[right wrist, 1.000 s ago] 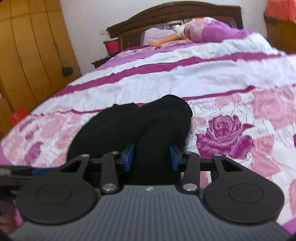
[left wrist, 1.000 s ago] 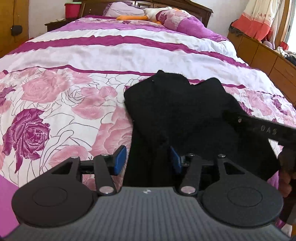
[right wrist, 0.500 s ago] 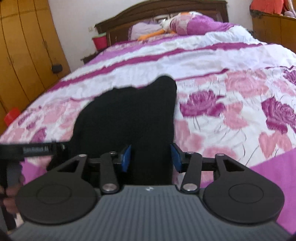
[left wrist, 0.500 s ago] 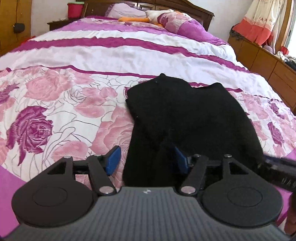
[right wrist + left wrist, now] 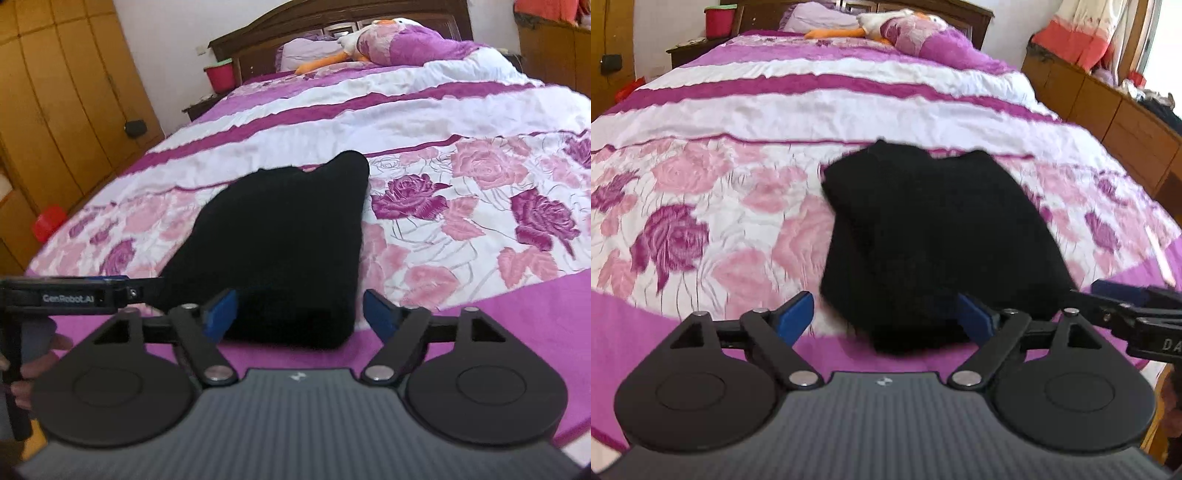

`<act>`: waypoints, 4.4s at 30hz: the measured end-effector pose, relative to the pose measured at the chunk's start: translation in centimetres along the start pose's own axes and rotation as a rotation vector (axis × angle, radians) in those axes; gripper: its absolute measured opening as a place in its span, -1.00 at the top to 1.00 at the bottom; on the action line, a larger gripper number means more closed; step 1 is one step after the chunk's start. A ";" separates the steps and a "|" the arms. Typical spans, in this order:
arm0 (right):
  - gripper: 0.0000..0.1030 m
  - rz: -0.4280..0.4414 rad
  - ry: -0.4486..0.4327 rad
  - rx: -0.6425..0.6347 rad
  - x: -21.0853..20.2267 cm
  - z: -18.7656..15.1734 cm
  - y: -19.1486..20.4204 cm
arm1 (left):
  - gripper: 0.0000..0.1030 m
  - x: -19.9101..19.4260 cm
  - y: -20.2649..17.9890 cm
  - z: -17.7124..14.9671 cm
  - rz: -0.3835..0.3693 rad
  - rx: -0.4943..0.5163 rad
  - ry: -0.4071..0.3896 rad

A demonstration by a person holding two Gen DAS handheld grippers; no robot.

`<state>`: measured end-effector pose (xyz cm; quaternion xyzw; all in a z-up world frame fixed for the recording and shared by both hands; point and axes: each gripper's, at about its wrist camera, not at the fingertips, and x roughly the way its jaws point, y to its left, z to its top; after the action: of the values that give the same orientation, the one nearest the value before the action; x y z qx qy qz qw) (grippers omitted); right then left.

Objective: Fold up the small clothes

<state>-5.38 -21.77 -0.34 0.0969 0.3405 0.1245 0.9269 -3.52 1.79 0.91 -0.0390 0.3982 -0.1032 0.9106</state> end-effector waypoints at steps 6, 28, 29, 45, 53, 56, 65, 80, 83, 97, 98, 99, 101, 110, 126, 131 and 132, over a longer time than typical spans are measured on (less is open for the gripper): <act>-0.52 -0.133 0.054 -0.069 0.9 -2.8 0.5 | -0.84 2.1 -1.0 -2.5 0.123 0.002 0.040; -0.63 -0.204 0.096 -0.015 4.2 -5.0 -0.5 | -1.00 5.4 -1.9 -3.7 0.220 0.043 0.087; -0.63 -0.204 0.096 -0.015 4.3 -5.0 -0.5 | -1.00 5.4 -1.9 -3.7 0.220 0.043 0.087; -0.65 -0.197 0.090 0.004 4.4 -5.1 -0.8 | -1.00 5.8 -1.8 -3.9 0.225 0.049 0.088; -0.66 -0.199 0.086 0.000 4.4 -5.2 -0.8 | -1.00 5.7 -1.9 -4.0 0.224 0.053 0.083; -0.66 -0.198 0.085 0.001 4.4 -5.2 -0.8 | -1.00 5.7 -1.8 -4.0 0.223 0.052 0.084; -0.67 -0.199 0.086 0.001 4.4 -5.2 -0.8 | -1.00 5.8 -1.8 -4.0 0.223 0.050 0.086; -0.68 -0.199 0.086 0.001 4.4 -5.2 -0.7 | -1.00 5.8 -1.8 -4.0 0.223 0.051 0.087; -0.68 -0.199 0.086 0.001 4.4 -5.2 -0.7 | -1.00 5.8 -1.8 -4.0 0.223 0.050 0.087; -0.68 -0.199 0.086 0.001 4.4 -5.2 -0.7 | -1.00 5.8 -1.8 -4.0 0.223 0.051 0.087; -0.68 -0.199 0.086 0.000 4.4 -5.2 -0.7 | -1.00 5.8 -1.8 -4.0 0.223 0.051 0.087; -0.68 -0.199 0.086 0.000 4.4 -5.2 -0.7 | -1.00 5.8 -1.8 -4.0 0.223 0.051 0.087; -0.68 -0.199 0.086 0.000 4.4 -5.2 -0.7 | -1.00 5.8 -1.8 -4.0 0.223 0.051 0.087; -0.68 -0.199 0.086 -0.001 4.4 -5.2 -0.7 | -1.00 5.8 -1.8 -4.0 0.223 0.051 0.087; -0.68 -0.200 0.086 -0.001 4.4 -5.2 -0.7 | -1.00 5.9 -1.8 -3.9 0.224 0.052 0.088; -0.68 -0.200 0.087 -0.001 4.4 -5.2 -0.7 | -1.00 5.9 -1.8 -3.9 0.224 0.052 0.088; -0.68 -0.200 0.087 -0.001 4.4 -5.2 -0.7 | -1.00 5.8 -1.8 -3.9 0.224 0.052 0.088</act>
<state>-5.42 -20.64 -7.13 0.0566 0.3882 0.0357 0.9191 -2.83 -1.23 -5.69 0.0339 0.4367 -0.0129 0.8989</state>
